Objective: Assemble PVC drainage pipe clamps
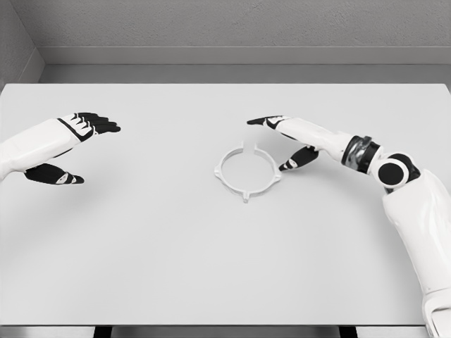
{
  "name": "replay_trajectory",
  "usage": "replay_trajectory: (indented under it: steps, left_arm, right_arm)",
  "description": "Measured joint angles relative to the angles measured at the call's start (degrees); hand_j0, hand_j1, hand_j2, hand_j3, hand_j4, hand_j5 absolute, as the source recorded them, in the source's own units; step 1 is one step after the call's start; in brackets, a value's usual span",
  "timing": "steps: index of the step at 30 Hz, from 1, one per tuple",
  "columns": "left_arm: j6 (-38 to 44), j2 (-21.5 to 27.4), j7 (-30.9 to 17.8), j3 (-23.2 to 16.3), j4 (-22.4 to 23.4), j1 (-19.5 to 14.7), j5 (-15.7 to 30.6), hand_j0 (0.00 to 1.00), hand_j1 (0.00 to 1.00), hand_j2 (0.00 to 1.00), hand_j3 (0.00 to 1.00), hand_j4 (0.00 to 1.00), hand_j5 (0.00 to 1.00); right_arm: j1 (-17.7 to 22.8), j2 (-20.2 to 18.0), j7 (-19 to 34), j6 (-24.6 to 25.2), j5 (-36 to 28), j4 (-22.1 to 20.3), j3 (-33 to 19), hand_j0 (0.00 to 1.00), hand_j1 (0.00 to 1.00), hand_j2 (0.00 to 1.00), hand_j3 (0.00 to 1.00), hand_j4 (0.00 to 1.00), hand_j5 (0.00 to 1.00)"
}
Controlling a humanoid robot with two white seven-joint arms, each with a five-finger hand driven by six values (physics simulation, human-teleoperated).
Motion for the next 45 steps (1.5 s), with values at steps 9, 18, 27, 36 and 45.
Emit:
replay_trajectory:
  steps: [9, 18, 27, 36, 45]
  left_arm:
    - [0.00, 0.00, 0.00, 0.00, -0.31, 0.09, 0.00, 1.00, 1.00, 1.00, 1.00, 1.00, 1.00]
    - [0.00, 0.07, 0.00, 0.08, -0.34, 0.09, 0.04, 1.00, 1.00, 1.00, 1.00, 1.00, 1.00]
    - [0.00, 0.08, 0.00, 0.10, -0.34, 0.09, 0.46, 1.00, 1.00, 1.00, 1.00, 1.00, 1.00]
    - [0.00, 0.15, 0.00, 0.16, -0.34, 0.09, 0.52, 1.00, 1.00, 1.00, 1.00, 1.00, 1.00]
    - [0.00, 0.17, 0.00, 0.17, -0.34, 0.09, 0.53, 1.00, 1.00, 1.00, 1.00, 1.00, 1.00]
  right_arm:
    - [-0.09, 0.01, 0.00, -0.01, -0.04, 0.07, -0.27, 1.00, 1.00, 1.00, 1.00, 1.00, 1.00]
    - [3.51, -4.16, 0.00, 0.03, -0.78, -1.53, -1.12, 1.00, 1.00, 1.00, 1.00, 1.00, 1.00]
    - [4.66, -6.44, 0.00, 0.00, -0.90, -6.81, -1.12, 1.00, 1.00, 1.00, 1.00, 1.00, 1.00]
    - [7.21, -7.96, 0.01, -0.01, -1.01, -12.40, -0.09, 1.00, 1.00, 1.00, 1.00, 1.00, 1.00]
    - [6.86, -6.84, 0.01, -0.01, -0.98, -13.00, 2.27, 1.00, 1.00, 1.00, 1.00, 1.00, 1.00]
